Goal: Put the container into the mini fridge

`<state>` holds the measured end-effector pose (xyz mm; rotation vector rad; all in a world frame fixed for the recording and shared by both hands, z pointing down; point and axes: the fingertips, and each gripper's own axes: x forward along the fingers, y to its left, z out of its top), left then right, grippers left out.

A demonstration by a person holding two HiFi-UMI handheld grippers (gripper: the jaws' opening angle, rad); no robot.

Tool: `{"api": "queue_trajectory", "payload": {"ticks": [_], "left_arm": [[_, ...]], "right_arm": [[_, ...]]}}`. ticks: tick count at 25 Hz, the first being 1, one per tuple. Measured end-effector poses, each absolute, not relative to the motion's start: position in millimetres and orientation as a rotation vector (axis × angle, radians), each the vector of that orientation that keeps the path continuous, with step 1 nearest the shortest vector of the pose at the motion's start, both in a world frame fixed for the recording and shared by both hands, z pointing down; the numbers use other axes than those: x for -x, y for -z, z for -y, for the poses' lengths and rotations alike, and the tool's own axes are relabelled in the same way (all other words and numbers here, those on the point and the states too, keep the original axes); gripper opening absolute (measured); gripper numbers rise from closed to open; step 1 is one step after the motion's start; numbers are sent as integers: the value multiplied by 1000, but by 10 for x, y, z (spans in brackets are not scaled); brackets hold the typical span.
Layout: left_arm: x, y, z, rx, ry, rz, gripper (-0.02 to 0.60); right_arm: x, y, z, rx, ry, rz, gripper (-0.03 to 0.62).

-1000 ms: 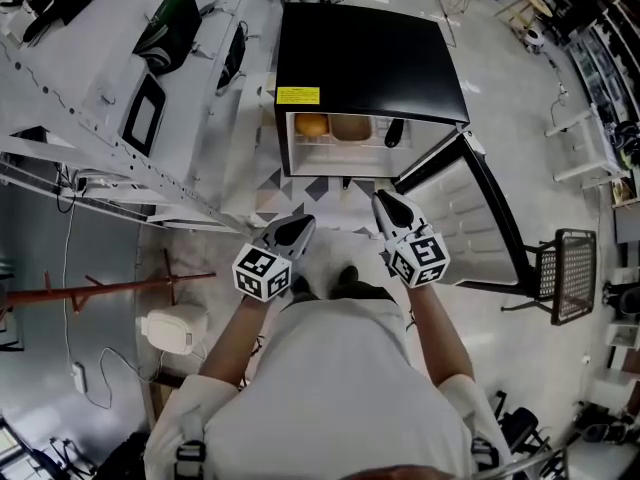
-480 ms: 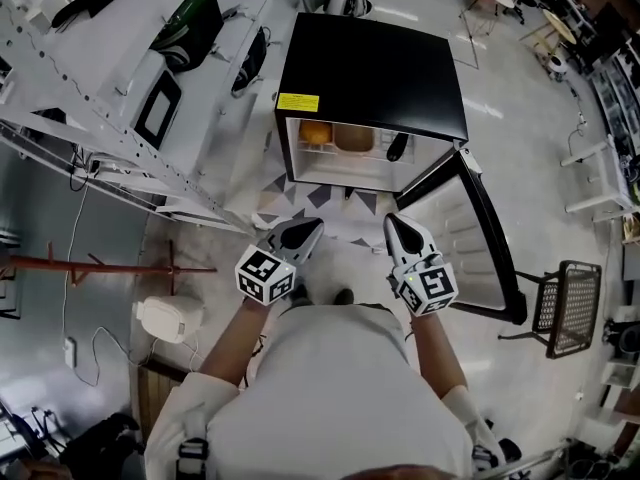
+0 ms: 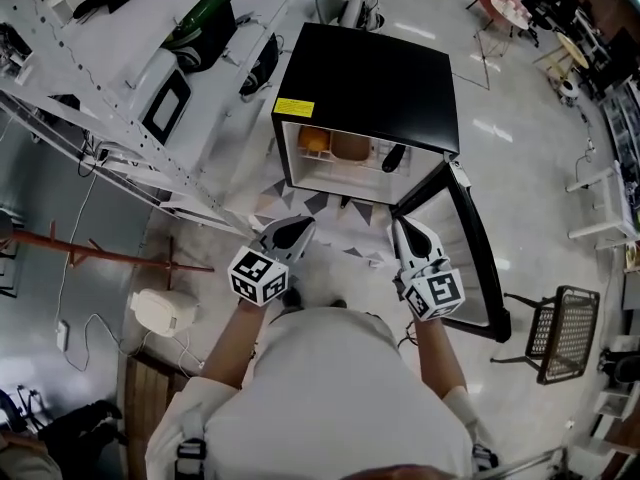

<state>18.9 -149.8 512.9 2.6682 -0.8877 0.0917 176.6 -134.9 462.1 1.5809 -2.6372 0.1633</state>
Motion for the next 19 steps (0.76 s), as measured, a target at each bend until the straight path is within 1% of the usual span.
{"api": "queue_trajectory", "payload": {"ticks": [5, 19], "left_arm": [[-208, -5046, 1536, -2650, -48, 920, 5], [-167, -5011, 1591, -2648, -53, 956, 5]], "right_arm": [[-1828, -4607, 1365, -1577, -166, 2653, 6], [-1832, -4642, 1406, -1585, -187, 2677, 6]]}}
